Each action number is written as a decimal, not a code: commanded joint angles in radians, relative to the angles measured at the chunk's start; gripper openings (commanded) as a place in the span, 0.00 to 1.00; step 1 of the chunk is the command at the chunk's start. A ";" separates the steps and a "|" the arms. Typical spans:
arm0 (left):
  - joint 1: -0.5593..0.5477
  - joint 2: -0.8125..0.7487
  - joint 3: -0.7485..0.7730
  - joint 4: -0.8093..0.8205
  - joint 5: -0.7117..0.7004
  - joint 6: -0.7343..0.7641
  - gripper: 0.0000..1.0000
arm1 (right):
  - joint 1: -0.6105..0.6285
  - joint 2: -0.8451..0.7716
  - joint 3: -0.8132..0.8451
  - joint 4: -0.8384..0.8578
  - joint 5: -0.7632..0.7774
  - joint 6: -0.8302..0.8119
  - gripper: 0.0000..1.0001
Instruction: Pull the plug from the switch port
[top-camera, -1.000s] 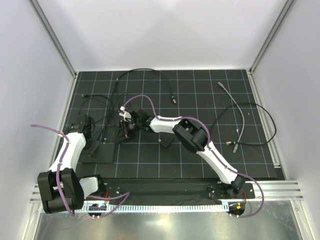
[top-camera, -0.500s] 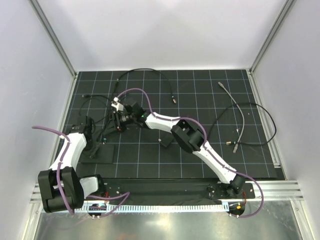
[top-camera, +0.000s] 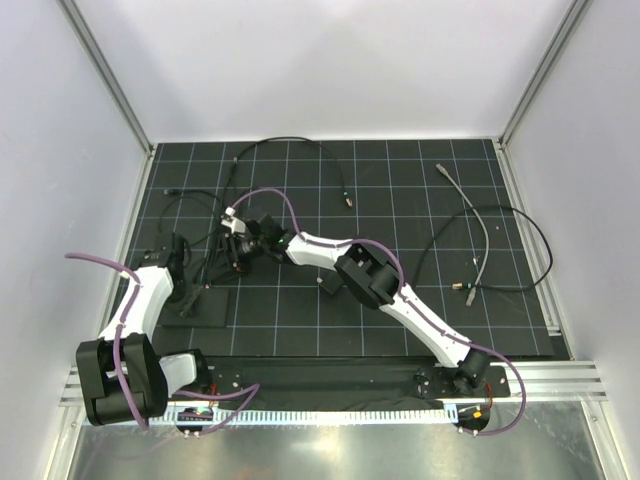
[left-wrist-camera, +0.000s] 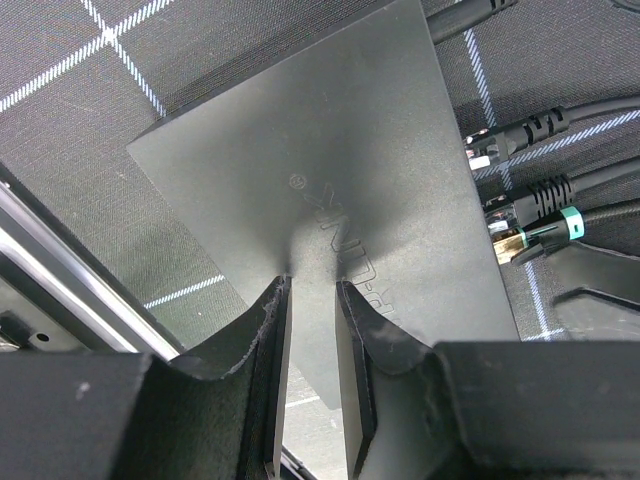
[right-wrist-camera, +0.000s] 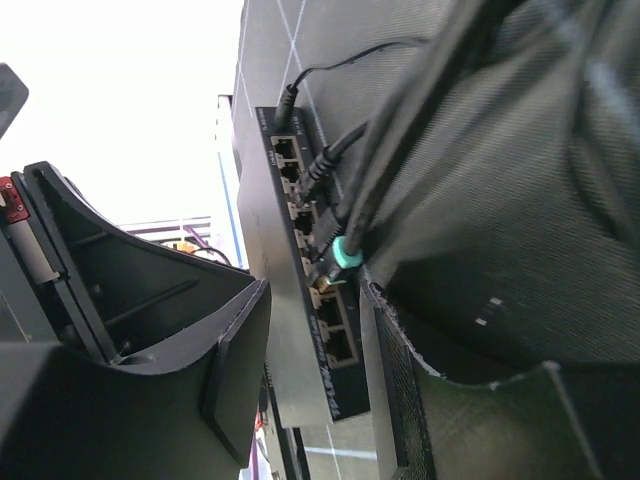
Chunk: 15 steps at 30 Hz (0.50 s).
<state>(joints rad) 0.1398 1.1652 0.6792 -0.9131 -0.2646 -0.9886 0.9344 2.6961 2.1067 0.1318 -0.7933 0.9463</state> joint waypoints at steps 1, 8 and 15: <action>0.007 -0.006 -0.004 0.022 -0.004 -0.013 0.28 | 0.024 0.011 0.047 -0.009 0.006 0.019 0.48; 0.006 0.002 -0.004 0.031 0.002 -0.007 0.27 | 0.035 0.019 0.024 -0.024 0.023 0.028 0.45; 0.007 0.008 -0.017 0.043 0.022 -0.007 0.26 | 0.038 0.030 -0.011 0.011 0.075 0.098 0.41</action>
<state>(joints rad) 0.1398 1.1706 0.6685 -0.8928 -0.2485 -0.9882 0.9680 2.7098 2.1109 0.1230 -0.7650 0.9997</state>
